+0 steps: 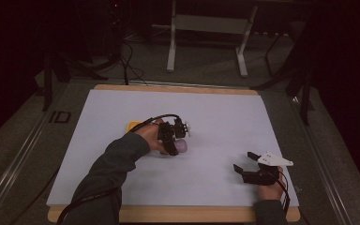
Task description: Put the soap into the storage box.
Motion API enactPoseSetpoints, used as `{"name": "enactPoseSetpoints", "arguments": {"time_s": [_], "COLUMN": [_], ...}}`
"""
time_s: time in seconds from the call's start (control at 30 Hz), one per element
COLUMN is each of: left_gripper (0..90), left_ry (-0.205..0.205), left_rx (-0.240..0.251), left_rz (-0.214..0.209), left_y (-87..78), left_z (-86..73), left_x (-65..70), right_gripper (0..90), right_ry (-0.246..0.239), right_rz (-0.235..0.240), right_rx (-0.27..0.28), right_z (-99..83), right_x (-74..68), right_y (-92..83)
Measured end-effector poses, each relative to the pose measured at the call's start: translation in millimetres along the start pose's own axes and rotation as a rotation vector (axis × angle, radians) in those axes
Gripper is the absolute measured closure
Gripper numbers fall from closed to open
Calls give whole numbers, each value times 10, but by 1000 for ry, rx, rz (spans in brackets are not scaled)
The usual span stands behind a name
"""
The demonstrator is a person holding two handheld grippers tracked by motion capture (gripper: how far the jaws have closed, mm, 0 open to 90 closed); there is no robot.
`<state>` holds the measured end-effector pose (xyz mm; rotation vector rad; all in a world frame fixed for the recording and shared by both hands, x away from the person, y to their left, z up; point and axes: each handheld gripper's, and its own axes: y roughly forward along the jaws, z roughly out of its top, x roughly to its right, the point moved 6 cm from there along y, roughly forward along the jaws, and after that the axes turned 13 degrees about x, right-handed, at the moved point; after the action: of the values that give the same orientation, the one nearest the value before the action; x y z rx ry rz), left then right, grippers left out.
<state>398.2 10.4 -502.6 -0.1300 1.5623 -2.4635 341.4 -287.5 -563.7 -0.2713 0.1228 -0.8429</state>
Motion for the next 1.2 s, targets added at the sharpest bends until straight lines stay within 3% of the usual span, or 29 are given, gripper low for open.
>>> {"name": "enactPoseSetpoints", "arguments": {"time_s": [1.2], "left_gripper": [500], "left_ry": [-80], "left_rx": [-3], "left_rz": [34], "left_y": [-114], "left_z": [-218], "left_x": [-211], "right_gripper": [174], "right_ry": [-1], "right_rz": [-1], "right_rx": [-1], "right_z": [-1], "right_x": [-1], "right_y": [1]}}
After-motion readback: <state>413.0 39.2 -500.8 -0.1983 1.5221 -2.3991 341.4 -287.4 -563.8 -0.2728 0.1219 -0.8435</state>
